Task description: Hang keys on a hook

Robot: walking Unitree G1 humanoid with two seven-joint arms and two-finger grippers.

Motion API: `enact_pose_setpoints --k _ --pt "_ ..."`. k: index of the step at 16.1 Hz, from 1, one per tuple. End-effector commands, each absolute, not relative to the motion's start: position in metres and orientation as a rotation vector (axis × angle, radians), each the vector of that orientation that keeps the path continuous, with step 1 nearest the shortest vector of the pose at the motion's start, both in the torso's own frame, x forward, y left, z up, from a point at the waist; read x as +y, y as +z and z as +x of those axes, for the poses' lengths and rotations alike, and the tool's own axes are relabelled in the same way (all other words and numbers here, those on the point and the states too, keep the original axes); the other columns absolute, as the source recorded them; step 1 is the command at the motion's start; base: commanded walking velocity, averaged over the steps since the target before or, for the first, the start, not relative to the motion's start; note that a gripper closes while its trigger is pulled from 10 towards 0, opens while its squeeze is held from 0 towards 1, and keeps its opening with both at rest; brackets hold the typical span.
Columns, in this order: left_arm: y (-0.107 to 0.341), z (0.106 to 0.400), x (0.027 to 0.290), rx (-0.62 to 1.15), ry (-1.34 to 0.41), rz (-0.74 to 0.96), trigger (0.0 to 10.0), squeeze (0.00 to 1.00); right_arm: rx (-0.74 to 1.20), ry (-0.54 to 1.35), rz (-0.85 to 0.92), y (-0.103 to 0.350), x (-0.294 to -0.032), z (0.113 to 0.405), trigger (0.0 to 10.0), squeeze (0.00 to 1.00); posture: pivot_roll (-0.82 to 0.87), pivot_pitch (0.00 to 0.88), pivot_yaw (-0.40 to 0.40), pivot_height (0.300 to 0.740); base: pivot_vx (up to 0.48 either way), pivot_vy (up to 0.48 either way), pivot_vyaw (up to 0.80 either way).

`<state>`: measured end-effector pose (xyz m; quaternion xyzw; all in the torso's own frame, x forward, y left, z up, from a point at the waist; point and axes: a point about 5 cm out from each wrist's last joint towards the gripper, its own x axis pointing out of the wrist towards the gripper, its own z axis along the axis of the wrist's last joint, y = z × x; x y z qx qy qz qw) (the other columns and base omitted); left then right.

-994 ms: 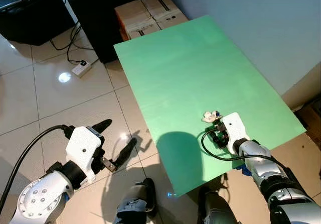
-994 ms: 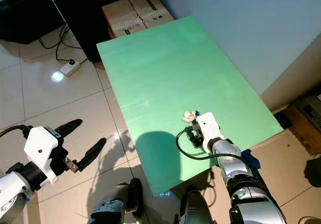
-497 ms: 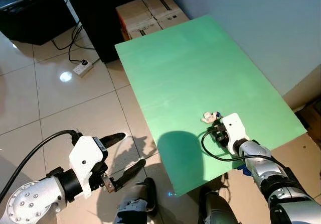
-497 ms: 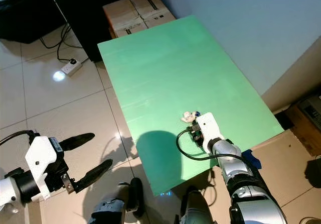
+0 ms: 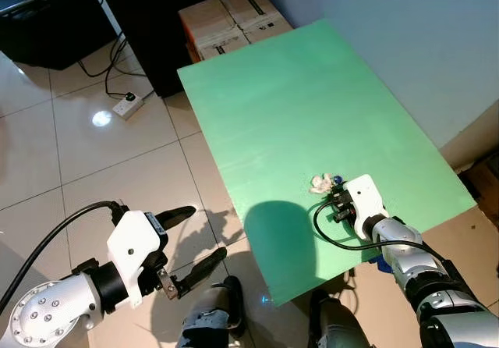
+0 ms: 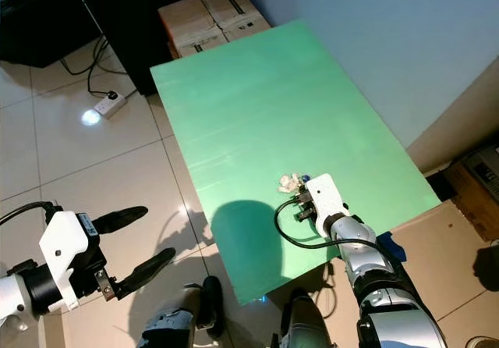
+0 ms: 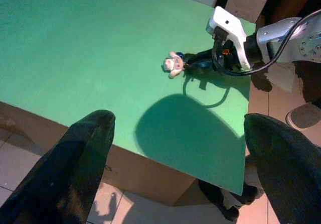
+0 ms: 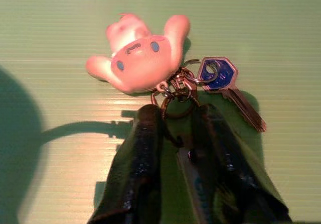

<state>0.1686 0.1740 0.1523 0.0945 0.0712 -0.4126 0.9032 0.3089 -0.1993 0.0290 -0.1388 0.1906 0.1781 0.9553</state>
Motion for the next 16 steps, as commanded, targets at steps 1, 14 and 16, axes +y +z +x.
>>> enact_pose_setpoints --k 1,14,16 --pt "0.154 0.167 0.175 0.149 -0.847 0.202 10.0 0.0 0.433 0.348 -0.263 0.018 -0.202 0.3 0.0 0.0 0.19 0.26 0.119 0.74 0.0 0.0 0.0" --pt "0.15 0.181 0.176 0.115 -0.817 0.229 10.0 0.0 0.272 0.277 -0.243 0.028 -0.193 0.297 0.0 0.0 0.16 0.23 0.132 0.74 0.0 0.0 0.0" --pt "0.15 0.181 0.177 0.111 -0.817 0.233 10.0 0.0 0.231 0.246 -0.324 0.033 -0.194 0.296 0.0 0.0 0.15 0.221 0.131 0.74 0.0 0.0 0.0"
